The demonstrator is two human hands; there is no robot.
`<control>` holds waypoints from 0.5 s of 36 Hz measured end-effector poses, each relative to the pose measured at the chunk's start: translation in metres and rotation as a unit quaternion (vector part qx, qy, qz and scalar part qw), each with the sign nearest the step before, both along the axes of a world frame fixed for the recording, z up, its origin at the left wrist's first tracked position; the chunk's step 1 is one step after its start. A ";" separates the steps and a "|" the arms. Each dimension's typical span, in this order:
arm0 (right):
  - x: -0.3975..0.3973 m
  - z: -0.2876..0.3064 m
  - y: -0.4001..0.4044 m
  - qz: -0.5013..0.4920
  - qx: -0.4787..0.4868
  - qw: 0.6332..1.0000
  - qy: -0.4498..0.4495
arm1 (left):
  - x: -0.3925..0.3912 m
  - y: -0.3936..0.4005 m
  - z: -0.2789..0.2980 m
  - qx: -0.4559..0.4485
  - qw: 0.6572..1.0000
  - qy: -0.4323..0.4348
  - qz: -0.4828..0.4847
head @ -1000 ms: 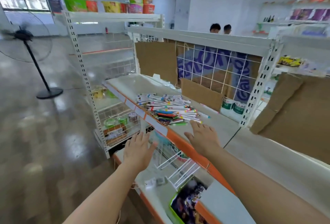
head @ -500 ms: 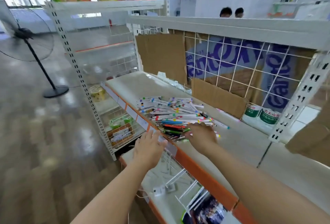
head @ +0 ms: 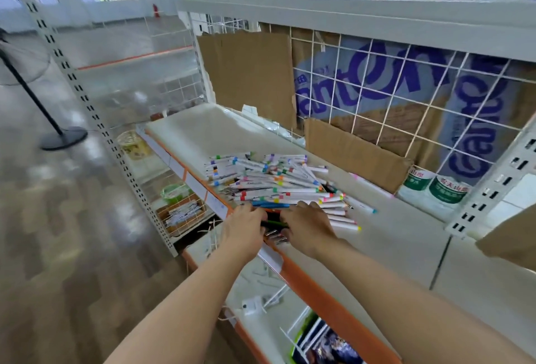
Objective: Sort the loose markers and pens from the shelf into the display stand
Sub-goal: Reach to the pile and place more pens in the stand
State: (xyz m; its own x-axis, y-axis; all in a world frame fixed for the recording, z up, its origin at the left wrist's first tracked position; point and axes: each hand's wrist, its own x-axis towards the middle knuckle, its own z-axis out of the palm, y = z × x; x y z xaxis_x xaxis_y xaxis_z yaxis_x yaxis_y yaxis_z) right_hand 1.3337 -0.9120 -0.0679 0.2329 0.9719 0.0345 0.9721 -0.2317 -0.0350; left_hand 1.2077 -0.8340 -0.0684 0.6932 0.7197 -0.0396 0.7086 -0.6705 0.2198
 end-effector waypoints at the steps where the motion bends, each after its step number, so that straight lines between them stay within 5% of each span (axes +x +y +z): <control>1: -0.001 0.001 0.001 -0.001 -0.002 1.000 0.001 | 0.002 0.003 0.000 0.004 1.000 0.003 -0.007; 11: -0.001 0.006 0.008 -0.057 0.013 0.997 0.056 | 0.015 0.027 -0.002 0.060 0.991 0.027 -0.113; 18: 0.004 -0.004 0.002 0.016 0.017 0.999 0.028 | 0.015 0.027 -0.003 0.084 0.982 0.056 -0.162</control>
